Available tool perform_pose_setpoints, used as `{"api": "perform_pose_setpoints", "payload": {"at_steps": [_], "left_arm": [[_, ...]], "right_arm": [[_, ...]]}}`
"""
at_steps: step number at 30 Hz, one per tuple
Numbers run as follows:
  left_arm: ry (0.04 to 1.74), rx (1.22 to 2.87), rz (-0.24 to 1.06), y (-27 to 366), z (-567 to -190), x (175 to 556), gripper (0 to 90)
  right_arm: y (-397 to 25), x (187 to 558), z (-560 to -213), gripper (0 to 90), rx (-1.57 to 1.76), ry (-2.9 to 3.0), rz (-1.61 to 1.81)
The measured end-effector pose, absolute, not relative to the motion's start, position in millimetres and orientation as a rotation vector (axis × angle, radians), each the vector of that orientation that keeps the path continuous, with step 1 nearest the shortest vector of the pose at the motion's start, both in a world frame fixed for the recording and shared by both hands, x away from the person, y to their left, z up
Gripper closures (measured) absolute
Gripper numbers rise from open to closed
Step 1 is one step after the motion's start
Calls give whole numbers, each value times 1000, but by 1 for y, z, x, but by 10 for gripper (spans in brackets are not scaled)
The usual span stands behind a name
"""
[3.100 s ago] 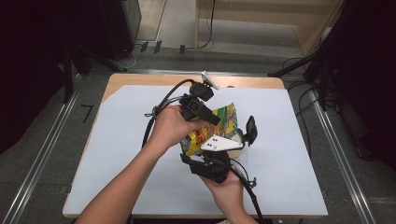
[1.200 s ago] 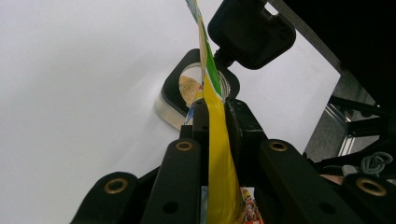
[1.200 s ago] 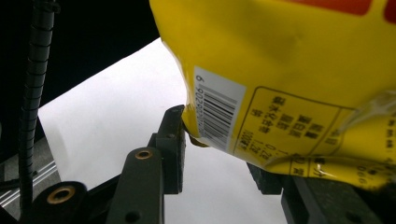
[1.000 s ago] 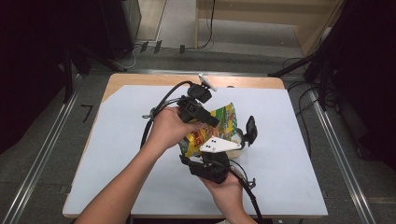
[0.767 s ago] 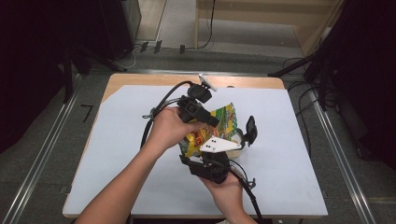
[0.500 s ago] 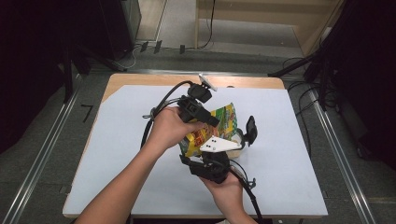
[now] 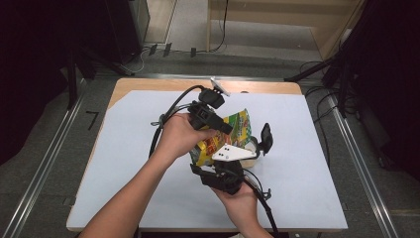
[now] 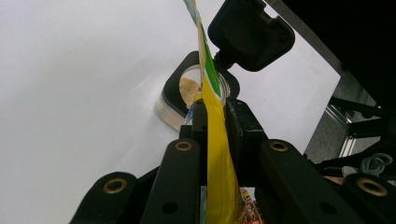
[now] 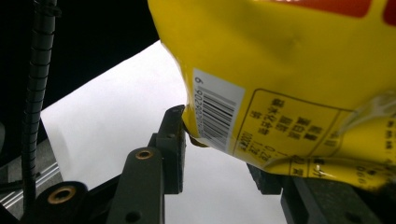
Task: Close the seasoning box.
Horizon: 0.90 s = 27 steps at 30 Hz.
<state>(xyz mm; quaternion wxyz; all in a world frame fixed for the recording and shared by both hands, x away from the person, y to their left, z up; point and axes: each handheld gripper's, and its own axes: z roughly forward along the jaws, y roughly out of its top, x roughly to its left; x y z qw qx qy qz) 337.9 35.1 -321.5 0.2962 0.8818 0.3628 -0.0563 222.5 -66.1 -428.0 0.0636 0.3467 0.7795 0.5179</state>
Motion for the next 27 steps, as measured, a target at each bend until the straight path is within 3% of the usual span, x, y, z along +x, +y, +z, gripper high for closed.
{"api": "perform_pose_setpoints", "payload": {"at_steps": [27], "left_arm": [[960, 2344, -132, 31, -317, 341, 830]], "right_arm": [[-69, 227, -426, 630, 1055, 2348, 1566]]}}
